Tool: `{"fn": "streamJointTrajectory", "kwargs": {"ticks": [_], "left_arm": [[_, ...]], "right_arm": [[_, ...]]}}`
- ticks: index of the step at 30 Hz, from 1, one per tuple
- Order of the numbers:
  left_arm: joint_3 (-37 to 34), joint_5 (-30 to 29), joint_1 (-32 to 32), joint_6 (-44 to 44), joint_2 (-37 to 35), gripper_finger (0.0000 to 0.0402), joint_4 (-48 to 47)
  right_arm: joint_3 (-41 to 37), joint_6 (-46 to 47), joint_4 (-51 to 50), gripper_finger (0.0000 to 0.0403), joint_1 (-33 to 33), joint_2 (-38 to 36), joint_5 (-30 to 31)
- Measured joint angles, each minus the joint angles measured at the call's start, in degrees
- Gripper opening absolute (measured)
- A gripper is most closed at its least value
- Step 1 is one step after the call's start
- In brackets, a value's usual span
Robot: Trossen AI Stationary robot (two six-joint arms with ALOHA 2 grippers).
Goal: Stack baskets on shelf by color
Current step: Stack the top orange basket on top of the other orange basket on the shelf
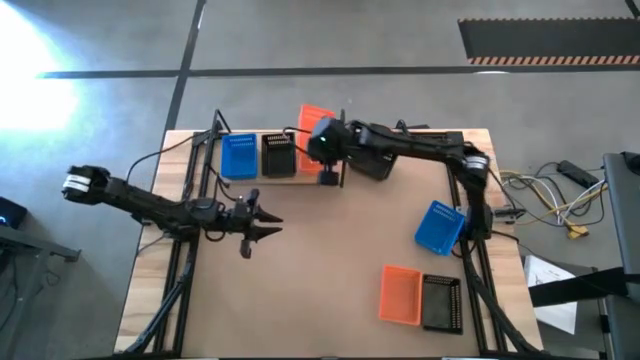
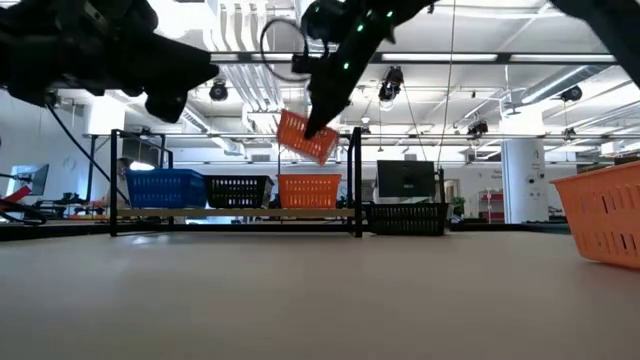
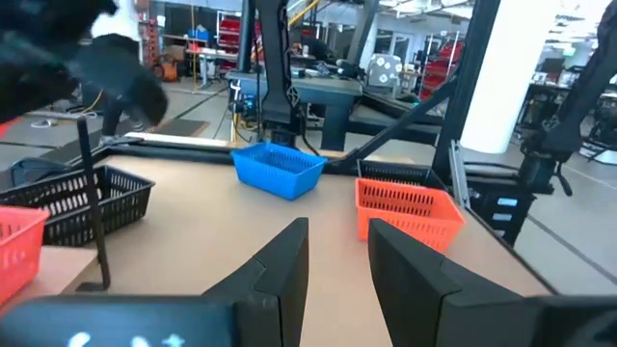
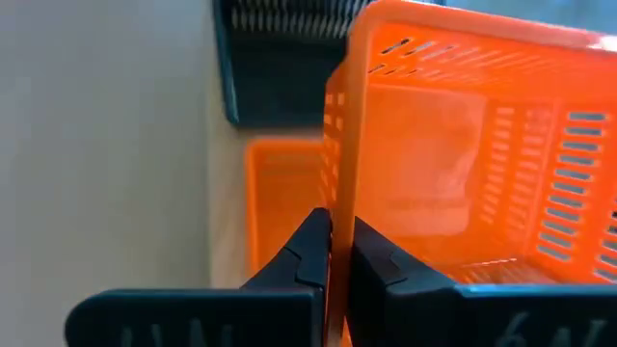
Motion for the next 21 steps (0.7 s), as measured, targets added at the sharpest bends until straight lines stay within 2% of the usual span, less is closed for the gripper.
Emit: {"fn": "streamJointTrajectory", "kwargs": {"ticks": [6,10,21], "left_arm": [[-1.4,-0.3,0.0,-1.5,-1.3,0.0093,-0.3],[-1.9,-1.5,0.0,-1.6,-0.2,0.0093,0.8],[-1.8,-3.1,0.0,-1.6,1.4,0.0093,1.2]], "right_arm": [[11.7,0.0,-13.0,0.0008,-2.4,7.7,-4.3],[16.9,0.7,-18.7,0.0008,-2.0,10.8,-5.6],[18.7,3.0,-21.4,0.0008,-2.2,13.7,-4.1]]}}
